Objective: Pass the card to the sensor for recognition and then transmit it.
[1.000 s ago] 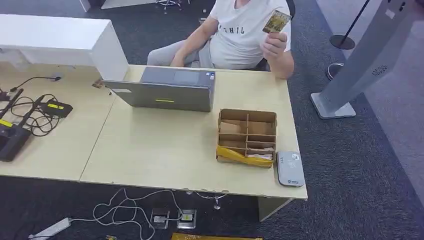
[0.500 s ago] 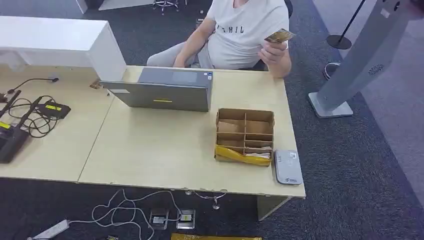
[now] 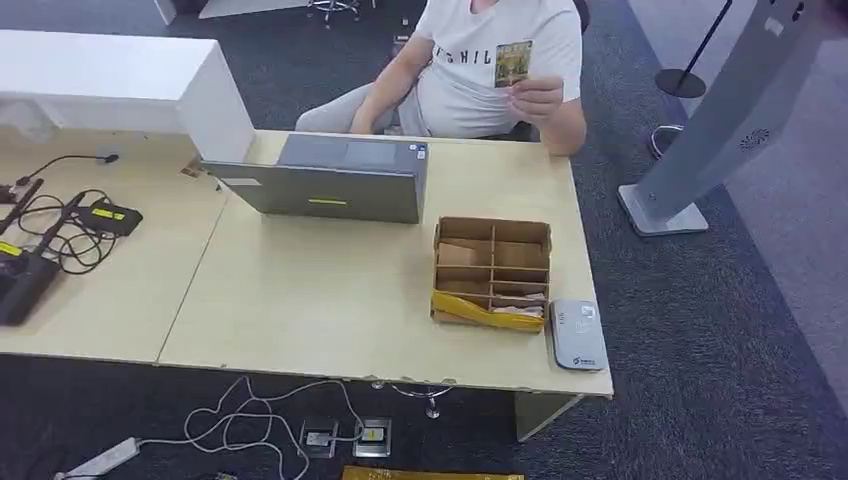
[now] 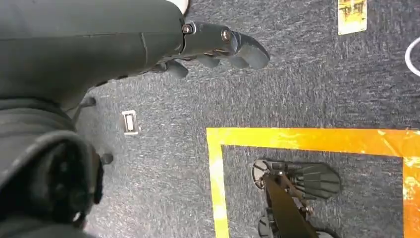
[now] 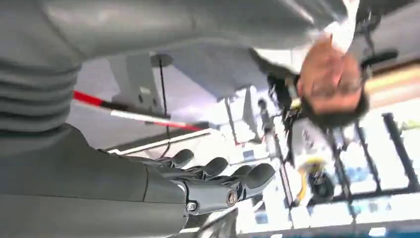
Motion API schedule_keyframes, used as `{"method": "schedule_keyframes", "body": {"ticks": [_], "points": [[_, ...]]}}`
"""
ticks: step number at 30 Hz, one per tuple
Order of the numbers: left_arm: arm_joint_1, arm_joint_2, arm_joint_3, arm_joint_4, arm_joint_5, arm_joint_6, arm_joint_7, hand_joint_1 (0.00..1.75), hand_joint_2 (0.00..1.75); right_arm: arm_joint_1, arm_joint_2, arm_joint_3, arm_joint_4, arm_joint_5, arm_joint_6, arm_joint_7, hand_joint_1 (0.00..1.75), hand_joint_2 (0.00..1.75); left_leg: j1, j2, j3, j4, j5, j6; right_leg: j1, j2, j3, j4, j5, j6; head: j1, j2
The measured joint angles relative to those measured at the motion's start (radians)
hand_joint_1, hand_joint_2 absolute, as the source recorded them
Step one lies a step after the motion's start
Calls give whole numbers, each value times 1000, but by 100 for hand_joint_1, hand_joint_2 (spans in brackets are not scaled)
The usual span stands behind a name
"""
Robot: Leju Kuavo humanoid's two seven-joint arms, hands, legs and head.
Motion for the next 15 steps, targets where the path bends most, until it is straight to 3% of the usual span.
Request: {"method": "schedule_keyframes", "body": {"ticks": [7,12,15], "points": [[0,0,-10,0,8,-2,6,0,0,120,37,29,-85,81,-17,40,0,175,0,-1,0,0,0,0,0,-1,0,0,0,0,0,0],[0,0,-15,0,8,-9,6,0,0,268,52,11,-102,236,-115,42,0,175,0,-2,-1,0,0,0,0,-2,1,0,0,0,0,0],[1,0,-22,0,8,-10,6,0,0,330,58,-11,-102,275,-140,43,0,175,0,-2,-1,0,0,0,0,-2,0,0,0,0,0,0]]}}
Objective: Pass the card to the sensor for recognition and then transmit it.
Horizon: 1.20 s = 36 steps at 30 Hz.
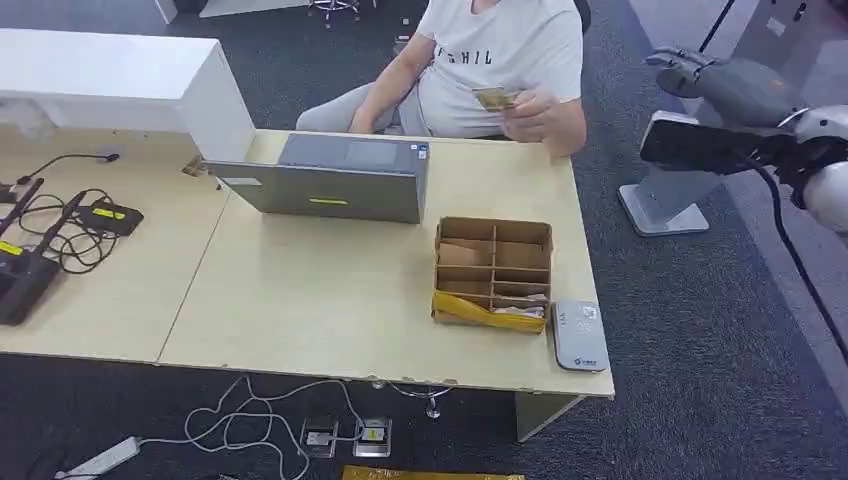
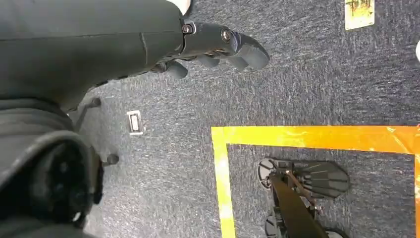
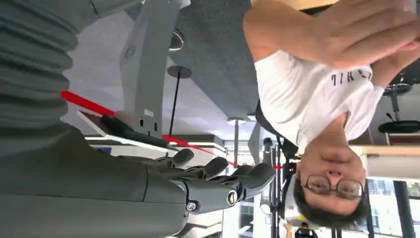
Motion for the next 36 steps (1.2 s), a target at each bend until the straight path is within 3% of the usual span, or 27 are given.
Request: {"method": "schedule_keyframes", "body": {"ticks": [6,8,10,12,28,36], "points": [[0,3,-14,0,2,-6,-10,0,0,132,18,-89,2,124,-93,12,0,175,0,-2,-1,0,0,0,0,-2,0,0,0,0,0,0],[0,5,-15,1,2,-8,-10,0,0,166,24,-124,3,199,-170,6,0,175,0,-2,-1,0,0,0,0,-2,0,0,0,0,0,0],[0,6,-23,1,2,-9,-7,0,0,193,29,-164,11,326,-293,0,0,175,0,-2,-1,0,0,0,0,-2,0,0,0,0,0,0],[0,8,-32,2,3,-9,-5,0,0,208,34,-200,23,371,-341,-3,0,175,0,-2,-1,0,0,0,0,-2,0,0,0,0,0,0],[-1,11,-66,2,0,-19,-5,0,0,326,93,-383,59,368,-304,9,0,175,0,-3,-1,0,0,0,0,-3,-1,0,0,0,0,0],[-1,11,-83,2,6,-23,-4,0,0,378,109,-449,60,366,-202,14,0,175,0,-3,-1,0,0,0,0,-3,0,0,0,0,0,0]]}}
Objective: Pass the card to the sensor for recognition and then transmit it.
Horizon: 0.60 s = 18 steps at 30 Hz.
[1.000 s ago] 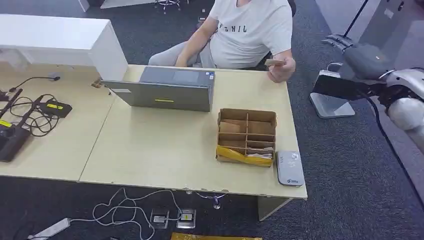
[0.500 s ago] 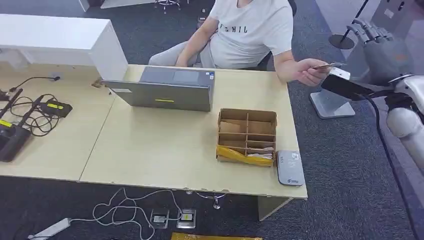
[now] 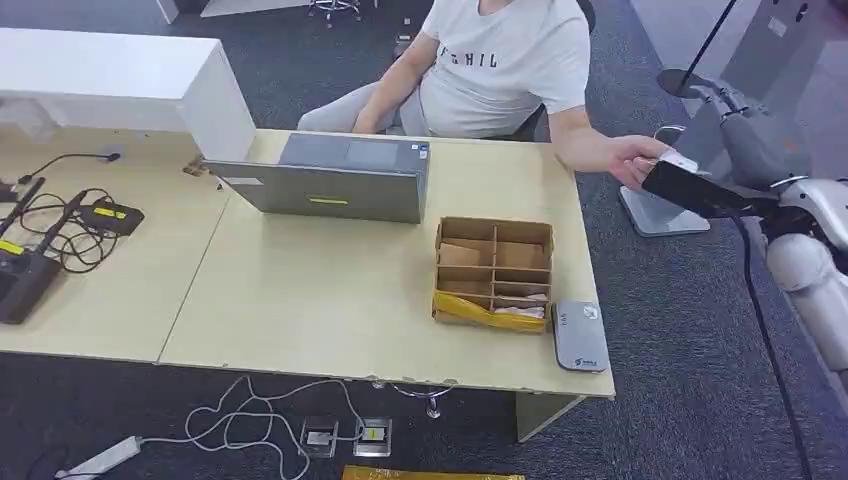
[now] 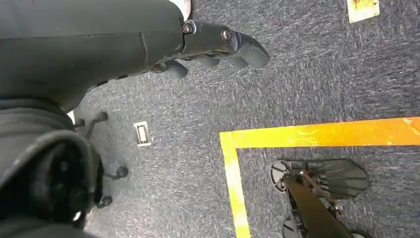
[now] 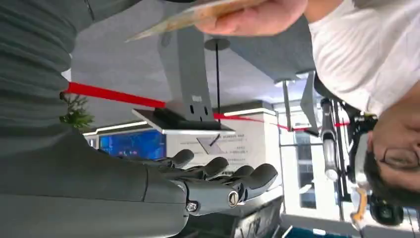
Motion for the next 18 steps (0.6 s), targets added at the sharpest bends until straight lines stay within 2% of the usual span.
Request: {"method": "schedule_keyframes", "body": {"ticks": [1,2,3,18], "points": [[0,0,-3,0,0,0,0,0,0,6,2,-6,0,0,12,2,0,175,0,0,0,0,0,0,0,0,0,0,0,0,0,0],[0,0,-5,0,4,0,0,0,0,11,5,-11,0,2,22,4,23,175,0,0,0,0,0,0,0,0,0,0,0,0,0,0],[0,0,-5,0,6,0,1,0,0,14,6,-15,0,2,30,5,175,175,0,0,0,0,0,0,0,0,0,0,0,0,0,0],[0,0,-16,1,18,4,21,0,0,36,24,-51,0,26,61,3,175,175,0,0,0,0,0,0,0,0,0,0,0,0,0,0]]}}
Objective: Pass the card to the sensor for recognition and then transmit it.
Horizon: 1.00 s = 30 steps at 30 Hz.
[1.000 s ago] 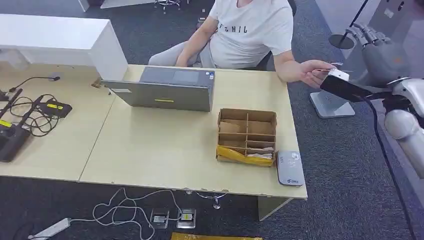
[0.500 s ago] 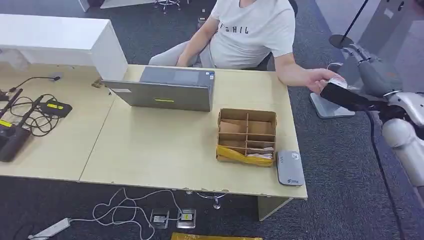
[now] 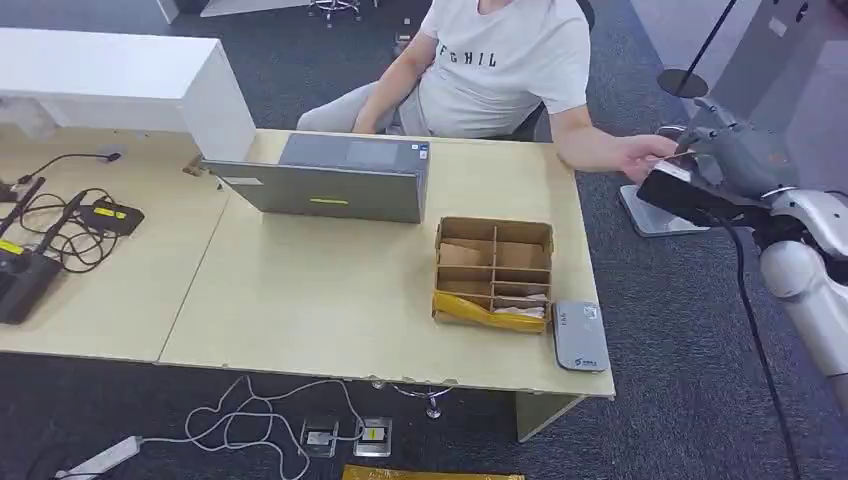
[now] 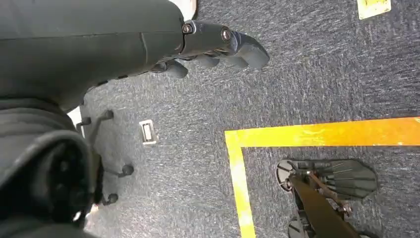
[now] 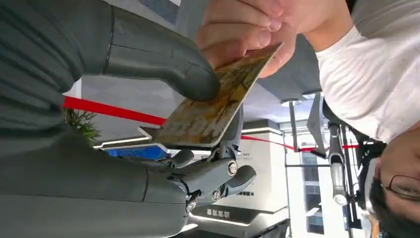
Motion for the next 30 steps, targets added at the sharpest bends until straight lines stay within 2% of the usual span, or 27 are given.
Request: {"method": "schedule_keyframes", "body": {"ticks": [16,25,30], "points": [[0,0,-9,2,27,12,18,0,0,68,0,8,0,-38,-12,-30,175,175,0,0,0,0,0,0,0,0,0,0,0,0,0,0],[0,0,-11,2,36,16,20,0,0,230,-6,42,-21,-142,-58,22,175,175,0,0,0,0,0,0,0,0,0,0,0,0,0,0],[0,1,-13,2,37,19,24,0,0,322,-28,48,-55,-199,-94,49,175,175,0,0,0,0,0,0,0,0,0,0,0,0,0,0]]}}
